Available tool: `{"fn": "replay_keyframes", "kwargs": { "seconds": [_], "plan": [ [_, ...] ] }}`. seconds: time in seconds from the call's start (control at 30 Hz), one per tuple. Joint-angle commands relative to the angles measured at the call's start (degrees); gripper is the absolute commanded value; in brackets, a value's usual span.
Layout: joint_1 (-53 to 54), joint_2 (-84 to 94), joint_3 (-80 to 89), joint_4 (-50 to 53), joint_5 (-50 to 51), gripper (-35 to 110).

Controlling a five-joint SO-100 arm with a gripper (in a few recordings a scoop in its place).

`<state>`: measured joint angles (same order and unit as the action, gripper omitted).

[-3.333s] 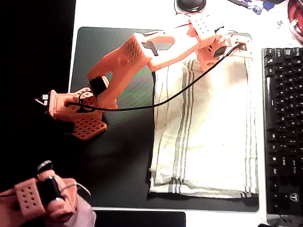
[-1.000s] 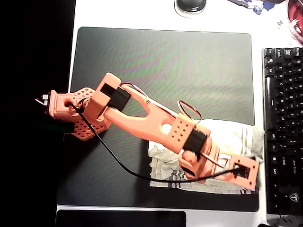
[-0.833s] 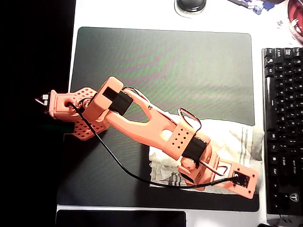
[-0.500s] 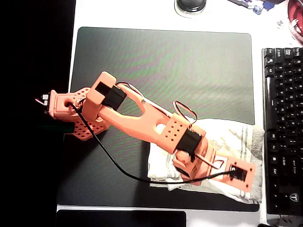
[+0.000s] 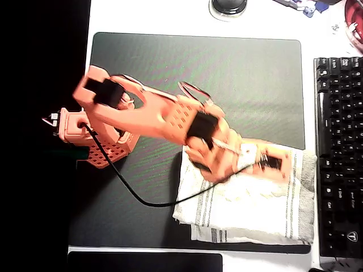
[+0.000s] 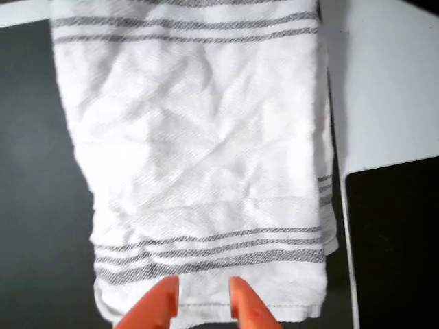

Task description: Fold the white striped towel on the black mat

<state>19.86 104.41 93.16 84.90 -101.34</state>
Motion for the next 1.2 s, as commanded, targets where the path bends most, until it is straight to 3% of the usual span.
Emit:
{"fn": "replay_keyframes", "kwargs": {
  "seconds": [0.0, 0.3, 0.63, 1.17],
  "plan": [
    [-2.55, 11.43, 10.2, -1.41, 0.35, 8],
    [-12.57, 39.46, 42.89, -11.07, 3.6, 4],
    [-19.6, 58.97, 57.66, -2.55, 6.24, 0],
    [-22.15, 84.64, 79.8, -2.46, 8.79, 0]
  ]
}}
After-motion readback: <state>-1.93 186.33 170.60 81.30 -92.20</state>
